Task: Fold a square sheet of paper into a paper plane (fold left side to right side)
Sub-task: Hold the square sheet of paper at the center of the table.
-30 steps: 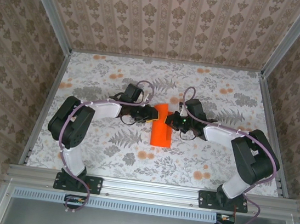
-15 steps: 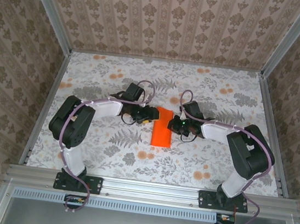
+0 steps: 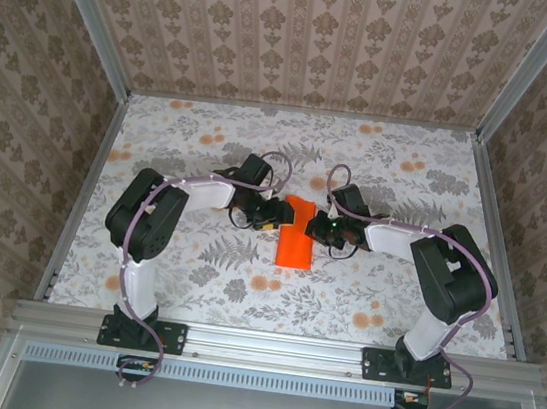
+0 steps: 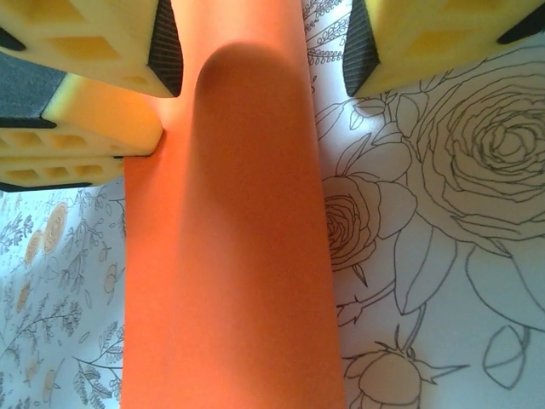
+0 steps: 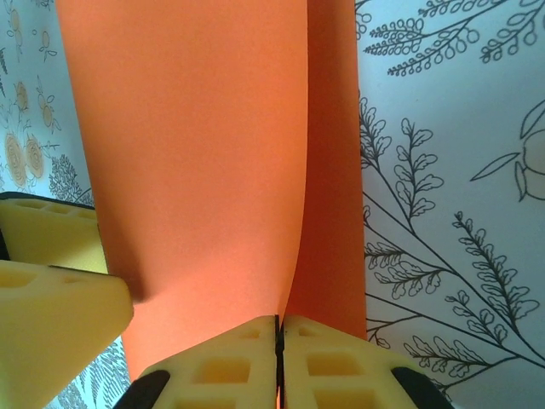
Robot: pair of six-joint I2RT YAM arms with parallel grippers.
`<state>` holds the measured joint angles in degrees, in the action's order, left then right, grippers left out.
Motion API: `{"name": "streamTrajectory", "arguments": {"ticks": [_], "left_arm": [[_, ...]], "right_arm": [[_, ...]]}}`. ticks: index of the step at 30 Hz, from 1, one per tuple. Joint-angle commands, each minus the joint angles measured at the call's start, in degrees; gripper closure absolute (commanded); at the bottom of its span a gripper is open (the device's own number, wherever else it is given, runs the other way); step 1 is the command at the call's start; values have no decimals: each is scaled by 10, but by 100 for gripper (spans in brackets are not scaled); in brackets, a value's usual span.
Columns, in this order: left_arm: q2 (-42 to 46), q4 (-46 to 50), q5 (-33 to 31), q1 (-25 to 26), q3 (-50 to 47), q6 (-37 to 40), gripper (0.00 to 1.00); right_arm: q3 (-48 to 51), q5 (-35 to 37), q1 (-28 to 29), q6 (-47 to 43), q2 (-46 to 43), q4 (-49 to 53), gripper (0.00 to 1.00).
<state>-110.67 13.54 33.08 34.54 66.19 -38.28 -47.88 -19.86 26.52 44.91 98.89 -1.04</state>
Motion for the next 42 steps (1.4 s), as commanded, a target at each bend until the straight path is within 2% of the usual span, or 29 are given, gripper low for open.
{"name": "streamTrajectory", "arguments": {"ticks": [1, 4, 9, 16, 25, 42], "left_arm": [[-13, 33, -11, 7, 19, 26, 50], [-23, 46, -20, 10, 25, 36, 55], [-35, 63, -34, 14, 33, 47, 56], [-47, 79, -47, 20, 41, 55, 54], [-62, 100, -56, 27, 59, 60, 51], [-86, 127, -70, 32, 81, 55, 49]], "right_arm": [[-9, 13, 4, -11, 6, 14, 90], [-4, 29, 4, -10, -5, 15, 83], [11, 75, 2, -13, -40, 26, 67], [46, 195, -3, -8, -121, 72, 53], [86, 279, -12, 4, -213, 96, 48], [92, 287, -16, 2, -232, 106, 47]]}}
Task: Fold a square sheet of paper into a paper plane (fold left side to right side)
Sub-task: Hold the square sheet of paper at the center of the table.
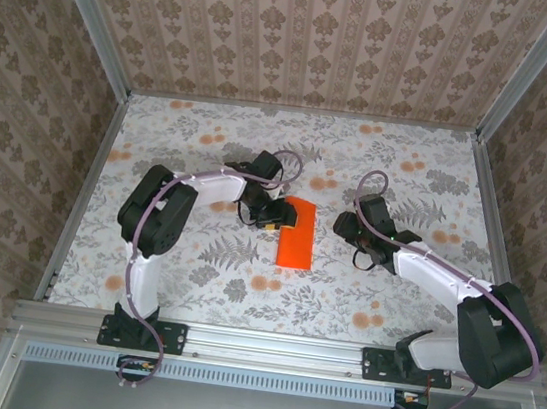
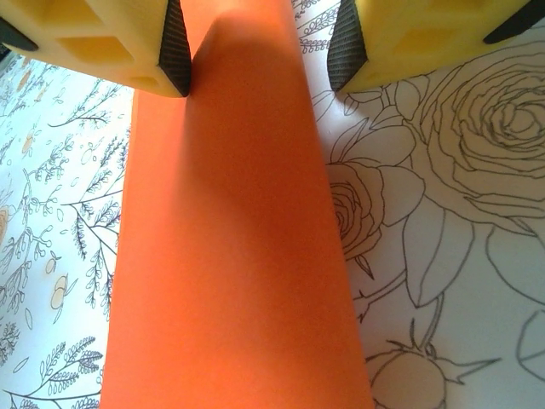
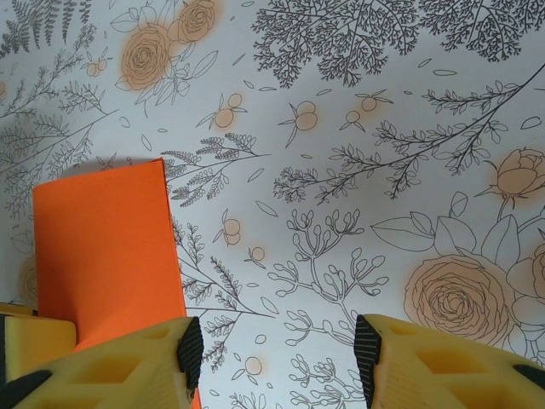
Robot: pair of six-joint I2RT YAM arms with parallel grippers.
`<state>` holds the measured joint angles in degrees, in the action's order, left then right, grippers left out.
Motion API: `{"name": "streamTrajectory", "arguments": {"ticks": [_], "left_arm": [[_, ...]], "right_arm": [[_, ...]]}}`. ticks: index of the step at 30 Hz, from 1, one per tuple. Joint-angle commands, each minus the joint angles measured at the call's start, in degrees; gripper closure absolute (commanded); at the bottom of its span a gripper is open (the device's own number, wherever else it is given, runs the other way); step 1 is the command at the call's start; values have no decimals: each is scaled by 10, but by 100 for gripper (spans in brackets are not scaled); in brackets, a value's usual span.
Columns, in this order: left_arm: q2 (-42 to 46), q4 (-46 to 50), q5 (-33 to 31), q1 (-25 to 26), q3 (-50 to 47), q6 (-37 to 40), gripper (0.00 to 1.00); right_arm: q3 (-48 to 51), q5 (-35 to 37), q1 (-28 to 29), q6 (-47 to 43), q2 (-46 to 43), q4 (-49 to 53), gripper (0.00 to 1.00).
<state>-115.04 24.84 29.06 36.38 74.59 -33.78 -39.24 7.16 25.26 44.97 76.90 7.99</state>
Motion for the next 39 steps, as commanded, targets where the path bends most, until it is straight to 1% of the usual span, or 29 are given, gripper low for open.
{"name": "streamTrajectory", "arguments": {"ticks": [1, 27, 39], "left_arm": [[-44, 16, -30, 14, -1, 11, 48], [-80, 42, -40, 23, 20, 9, 47], [-86, 47, -39, 23, 27, 10, 47]], "right_arm": [[6, 17, -3, 1, -12, 17, 47], [11, 19, -4, -3, -31, 25, 47], [4, -38, -4, -14, -6, 4, 48]]}}
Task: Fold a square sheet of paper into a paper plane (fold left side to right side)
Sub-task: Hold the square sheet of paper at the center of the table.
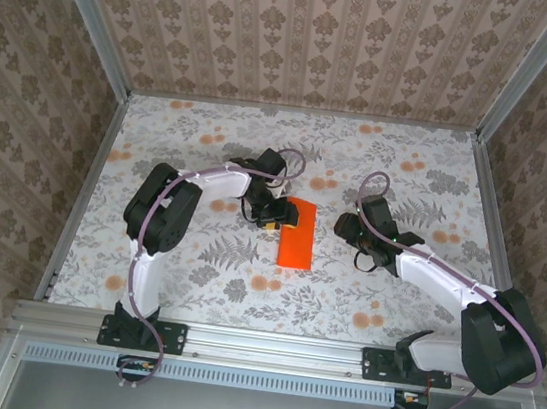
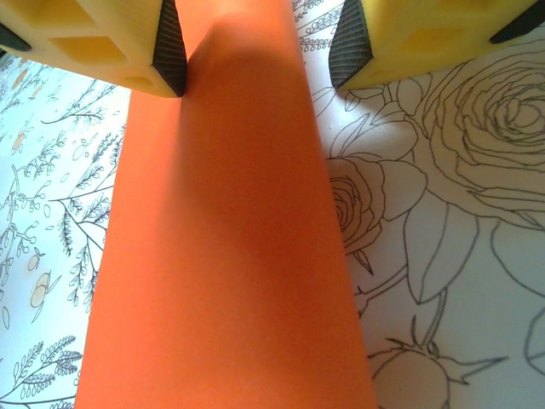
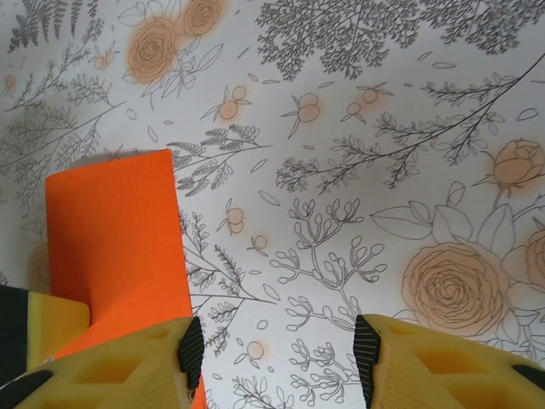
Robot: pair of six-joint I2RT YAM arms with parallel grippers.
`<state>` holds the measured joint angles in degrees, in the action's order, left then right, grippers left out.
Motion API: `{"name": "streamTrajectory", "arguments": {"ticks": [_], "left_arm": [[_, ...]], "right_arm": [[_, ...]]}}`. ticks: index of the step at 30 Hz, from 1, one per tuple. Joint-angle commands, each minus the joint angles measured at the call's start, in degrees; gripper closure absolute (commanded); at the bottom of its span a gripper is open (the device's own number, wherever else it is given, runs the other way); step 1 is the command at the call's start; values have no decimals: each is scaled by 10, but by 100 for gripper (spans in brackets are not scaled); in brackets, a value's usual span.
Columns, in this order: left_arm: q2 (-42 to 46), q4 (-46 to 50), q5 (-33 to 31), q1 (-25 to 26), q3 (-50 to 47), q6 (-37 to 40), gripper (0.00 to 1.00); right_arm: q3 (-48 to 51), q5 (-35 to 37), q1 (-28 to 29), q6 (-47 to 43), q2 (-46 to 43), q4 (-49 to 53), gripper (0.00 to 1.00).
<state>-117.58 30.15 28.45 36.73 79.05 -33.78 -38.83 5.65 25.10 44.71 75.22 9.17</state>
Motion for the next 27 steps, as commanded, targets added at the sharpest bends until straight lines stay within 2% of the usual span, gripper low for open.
{"name": "streamTrajectory", "arguments": {"ticks": [1, 4, 11, 15, 27], "left_arm": [[-61, -6, -32, 19, -17, 10, 47], [-61, -5, -33, 19, -17, 10, 47], [-60, -4, -35, 19, -17, 11, 47], [-60, -3, -36, 19, -17, 11, 47], [-61, -2, -37, 19, -17, 11, 47]], "right_arm": [[-1, -32, -2, -13, 14, -12, 48], [-4, -61, -2, -15, 27, -23, 52], [-26, -206, -1, -2, 114, -97, 74], [-45, -239, 6, 8, 164, -121, 84], [-74, -247, 15, 13, 225, -131, 89]]}}
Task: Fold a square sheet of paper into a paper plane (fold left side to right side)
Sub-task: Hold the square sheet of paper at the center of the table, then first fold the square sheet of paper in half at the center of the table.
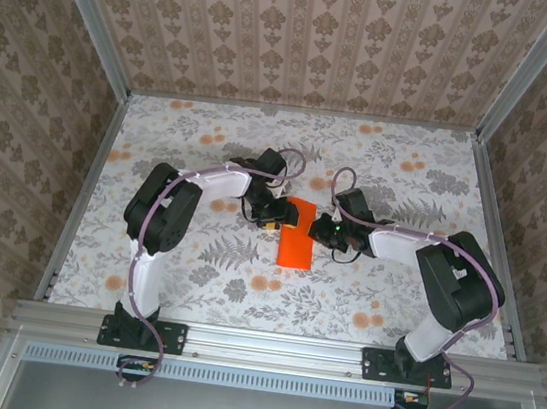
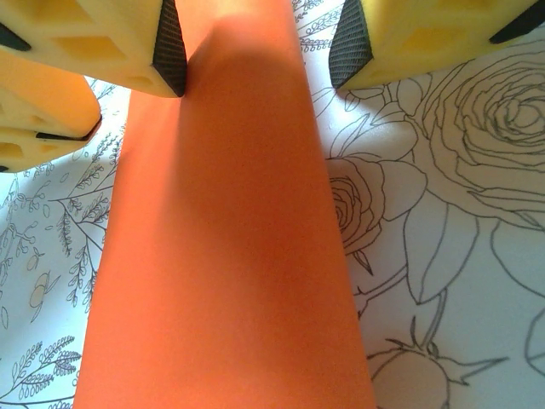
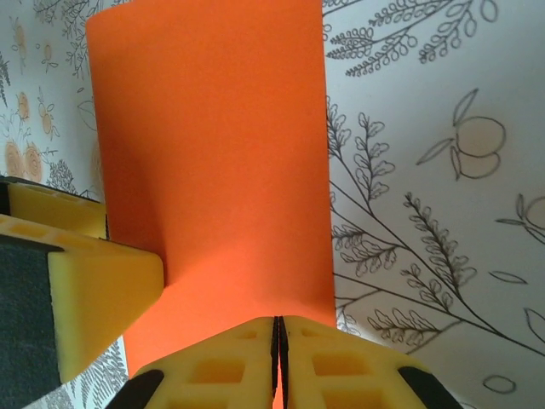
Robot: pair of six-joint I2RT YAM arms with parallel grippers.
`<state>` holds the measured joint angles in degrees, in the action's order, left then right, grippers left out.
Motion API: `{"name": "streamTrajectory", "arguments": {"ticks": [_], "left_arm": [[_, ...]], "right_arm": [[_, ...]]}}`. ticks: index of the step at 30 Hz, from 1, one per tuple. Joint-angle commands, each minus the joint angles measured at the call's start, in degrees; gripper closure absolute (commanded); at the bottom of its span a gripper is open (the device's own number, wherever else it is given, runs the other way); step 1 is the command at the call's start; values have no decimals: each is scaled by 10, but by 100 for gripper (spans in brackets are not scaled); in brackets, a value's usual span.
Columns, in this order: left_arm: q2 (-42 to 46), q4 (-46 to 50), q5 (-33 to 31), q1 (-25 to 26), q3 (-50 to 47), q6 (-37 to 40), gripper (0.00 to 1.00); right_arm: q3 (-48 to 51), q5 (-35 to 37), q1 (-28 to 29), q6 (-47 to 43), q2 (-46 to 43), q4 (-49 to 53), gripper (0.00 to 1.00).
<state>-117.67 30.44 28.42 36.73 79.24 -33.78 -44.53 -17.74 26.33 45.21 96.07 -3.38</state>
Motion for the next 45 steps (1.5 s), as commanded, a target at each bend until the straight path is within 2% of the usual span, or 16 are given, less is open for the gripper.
{"name": "streamTrajectory", "arguments": {"ticks": [1, 16, 21, 30, 32, 37, 39, 45], "left_arm": [[-61, -5, -36, 19, -18, 11, 47], [-47, -14, -42, 19, -27, 13, 46], [13, -46, -64, 14, -59, 7, 42], [134, -100, -62, -4, -105, 21, 40], [152, -126, -51, -4, -122, 19, 43], [145, -191, 35, -2, -139, 9, 65], [131, -208, 65, 3, -135, 4, 70], [84, -205, 117, 16, -106, 7, 77]], "right_arm": [[-18, -11, 3, 7, 20, -2, 89], [-35, 12, 4, 8, 55, 64, 89], [-35, 21, 3, 8, 58, 86, 89], [-42, 23, 4, 5, 68, 103, 89], [-43, 22, 3, 5, 69, 104, 89], [-45, 22, 3, 4, 73, 108, 89], [-46, 21, 3, 4, 74, 110, 89], [-45, 22, 3, 3, 72, 113, 89]]}}
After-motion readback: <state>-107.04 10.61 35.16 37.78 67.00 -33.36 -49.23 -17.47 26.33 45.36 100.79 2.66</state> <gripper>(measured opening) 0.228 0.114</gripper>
